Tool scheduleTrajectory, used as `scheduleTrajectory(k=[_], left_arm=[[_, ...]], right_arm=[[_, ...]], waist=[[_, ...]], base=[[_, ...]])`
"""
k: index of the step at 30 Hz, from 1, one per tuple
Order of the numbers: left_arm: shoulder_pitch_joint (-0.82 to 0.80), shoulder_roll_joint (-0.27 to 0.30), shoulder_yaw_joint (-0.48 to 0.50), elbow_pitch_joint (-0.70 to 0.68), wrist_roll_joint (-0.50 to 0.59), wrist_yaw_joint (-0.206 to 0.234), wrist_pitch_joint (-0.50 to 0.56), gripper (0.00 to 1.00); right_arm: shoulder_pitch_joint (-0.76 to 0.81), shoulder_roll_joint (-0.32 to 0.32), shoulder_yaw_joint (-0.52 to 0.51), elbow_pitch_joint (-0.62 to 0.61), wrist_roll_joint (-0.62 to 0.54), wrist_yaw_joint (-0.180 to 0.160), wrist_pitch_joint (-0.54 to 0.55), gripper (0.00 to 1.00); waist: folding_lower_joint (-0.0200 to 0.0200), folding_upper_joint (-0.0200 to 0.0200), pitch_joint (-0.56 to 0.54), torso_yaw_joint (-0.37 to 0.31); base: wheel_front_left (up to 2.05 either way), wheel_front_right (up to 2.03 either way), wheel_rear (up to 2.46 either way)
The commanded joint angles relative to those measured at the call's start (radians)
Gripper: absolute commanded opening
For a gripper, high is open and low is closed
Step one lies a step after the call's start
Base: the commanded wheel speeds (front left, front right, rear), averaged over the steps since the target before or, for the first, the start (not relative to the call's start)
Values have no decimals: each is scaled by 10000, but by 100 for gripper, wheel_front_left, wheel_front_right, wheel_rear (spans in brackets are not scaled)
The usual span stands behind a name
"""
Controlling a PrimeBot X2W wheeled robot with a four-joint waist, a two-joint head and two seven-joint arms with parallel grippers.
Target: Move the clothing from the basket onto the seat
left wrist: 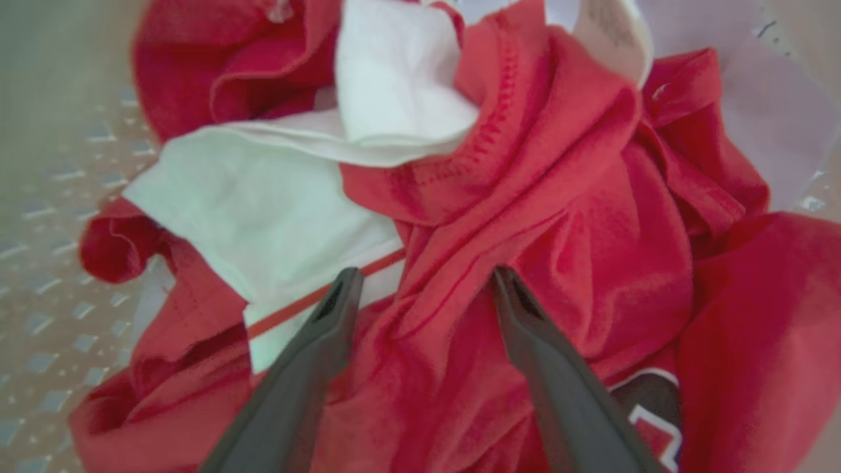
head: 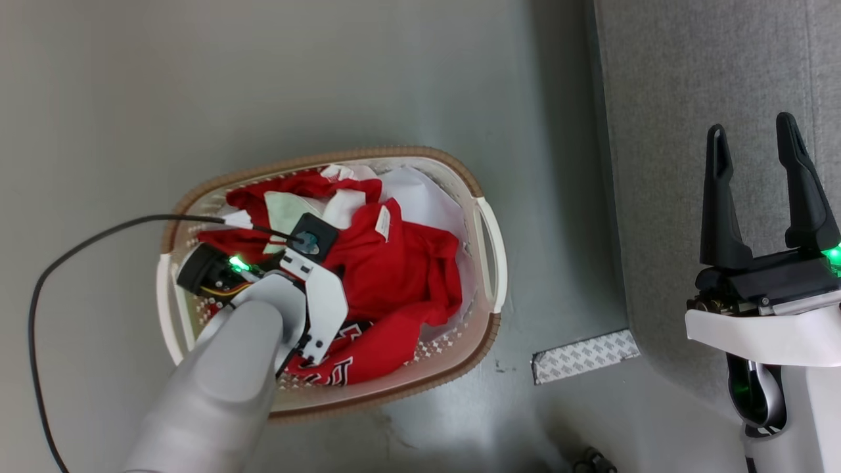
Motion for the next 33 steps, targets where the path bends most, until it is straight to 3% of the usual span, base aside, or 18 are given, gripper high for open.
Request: scheduleTrajectory(k=[1,4,5,6,12,19,29,33], left_arm=[[-109,43,-50,81,-10,3,-156,100],[-200,-15,-148,370,-70,-1,-316,100],[-227,-44,-196,479,-93,-5,-381,35],[-235,-73,-262,593,-114,-10,-443,0],[-272,-337,-406,745,-634,-23,-1298,0],[687,-558,-631,193,-1806,-30,-2321,0],[3161,-380,-503,-2066,-3373,-2,-2747,0],[4352,-90,-310,-3530,-3731,230,-2588,0]], right_arm=[[-165,7,-23,-74,31,-21,4,100],[-200,7,7,-88,66,-21,4,100],[-206,8,19,-73,79,-21,4,100],[-204,8,26,-45,85,-21,4,100],[19,5,-215,186,-102,-21,4,100],[686,-4,-492,679,-640,-21,4,100],[2234,-144,-684,1420,-1263,-21,4,100],[2864,-242,-672,1679,-1276,-21,4,100]], waist=[[-2,0,178,-96],[-2,0,300,-163],[-2,0,309,-184],[-2,0,296,-196],[-2,0,-307,172],[-2,0,-2178,961],[-2,0,-5258,1885],[-2,0,-6317,2084]], base=[[0,0,0],[0,0,0],[0,0,0],[0,0,0],[0,0,0],[0,0,0],[0,0,0],[0,0,0]])
